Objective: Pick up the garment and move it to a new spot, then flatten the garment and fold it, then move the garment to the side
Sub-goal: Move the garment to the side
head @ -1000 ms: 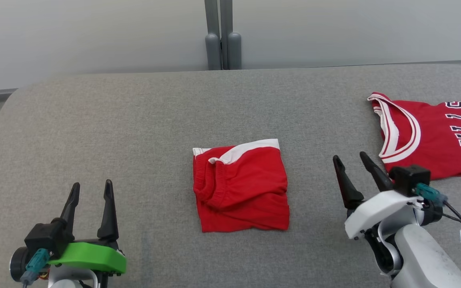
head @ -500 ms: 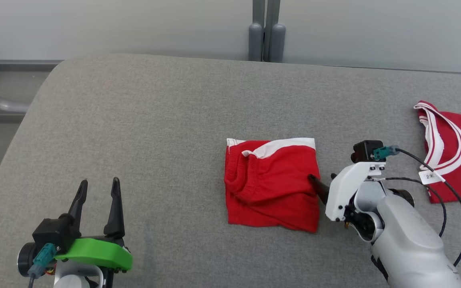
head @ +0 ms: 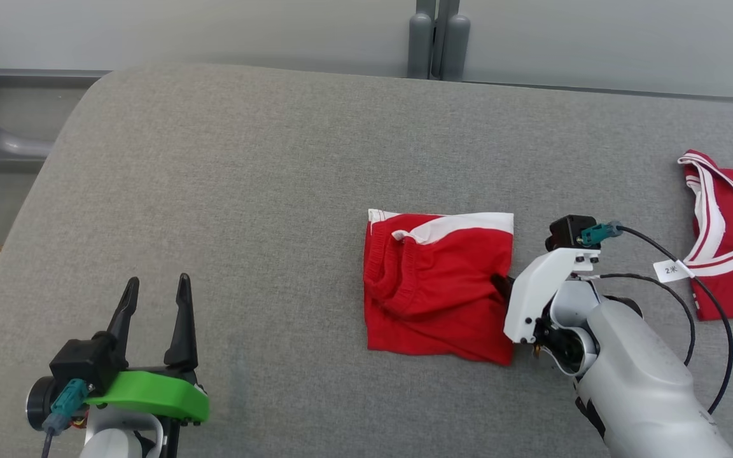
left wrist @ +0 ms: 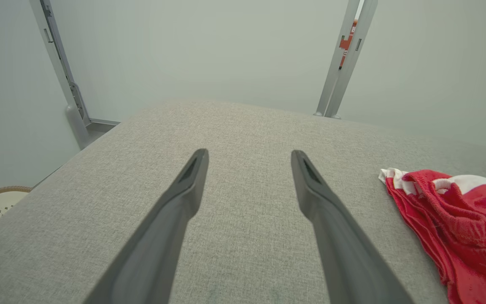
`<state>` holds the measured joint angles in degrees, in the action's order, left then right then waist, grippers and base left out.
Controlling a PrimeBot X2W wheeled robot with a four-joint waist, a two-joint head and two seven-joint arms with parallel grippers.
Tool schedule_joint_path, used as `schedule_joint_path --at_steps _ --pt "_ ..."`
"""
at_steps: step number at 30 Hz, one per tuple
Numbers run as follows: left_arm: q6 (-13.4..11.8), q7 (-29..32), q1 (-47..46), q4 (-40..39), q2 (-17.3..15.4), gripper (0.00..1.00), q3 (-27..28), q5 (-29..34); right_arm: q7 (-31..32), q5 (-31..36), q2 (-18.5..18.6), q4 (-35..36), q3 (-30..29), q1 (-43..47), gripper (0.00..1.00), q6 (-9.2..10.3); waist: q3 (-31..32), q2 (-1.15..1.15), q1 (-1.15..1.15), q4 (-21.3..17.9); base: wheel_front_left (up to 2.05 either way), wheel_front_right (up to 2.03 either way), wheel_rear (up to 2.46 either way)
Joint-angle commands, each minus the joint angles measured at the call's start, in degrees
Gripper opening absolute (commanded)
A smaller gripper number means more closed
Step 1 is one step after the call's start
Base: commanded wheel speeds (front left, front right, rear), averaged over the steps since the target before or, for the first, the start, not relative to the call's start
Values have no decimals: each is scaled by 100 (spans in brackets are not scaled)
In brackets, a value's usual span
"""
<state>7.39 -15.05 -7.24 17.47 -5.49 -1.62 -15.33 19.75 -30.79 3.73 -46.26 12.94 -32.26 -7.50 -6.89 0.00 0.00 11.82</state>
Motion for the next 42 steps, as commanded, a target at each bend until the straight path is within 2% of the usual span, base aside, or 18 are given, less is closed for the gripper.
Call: schedule_joint_path --at_steps 1,8,18,25,32,38,42 --pt "18 -13 -77 -31 -47 100 -15 -17 -142 -44 29 63 23 53 0 2 46 0 0 -130 0 0 0" --pt "18 -13 -68 -194 -67 100 -263 -4 -542 -206 279 300 152 -31 0 3 132 0 0 -709 0 0 0" --pt "18 -14 -253 -300 -89 100 -909 -218 -504 -307 721 756 476 -32 0 4 102 0 0 -1885 0 0 0" --pt "18 -13 -444 -223 -179 100 -1176 -270 -616 -460 753 994 550 -2 0 3 -36 0 0 -2483 0 0 0" --pt "18 -13 -583 -168 -256 100 -1279 -247 -678 -577 846 1095 766 -309 0 3 -322 0 0 -2586 0 0 0" --pt "18 -13 -766 -128 -377 100 -1369 -251 -591 -721 1347 1315 1258 -915 0 3 -752 0 0 -2384 0 0 0" --pt "18 -13 -867 -100 -446 100 -1383 -275 -482 -911 1857 1553 1650 -1323 0 3 -1021 0 0 -2260 0 0 0"
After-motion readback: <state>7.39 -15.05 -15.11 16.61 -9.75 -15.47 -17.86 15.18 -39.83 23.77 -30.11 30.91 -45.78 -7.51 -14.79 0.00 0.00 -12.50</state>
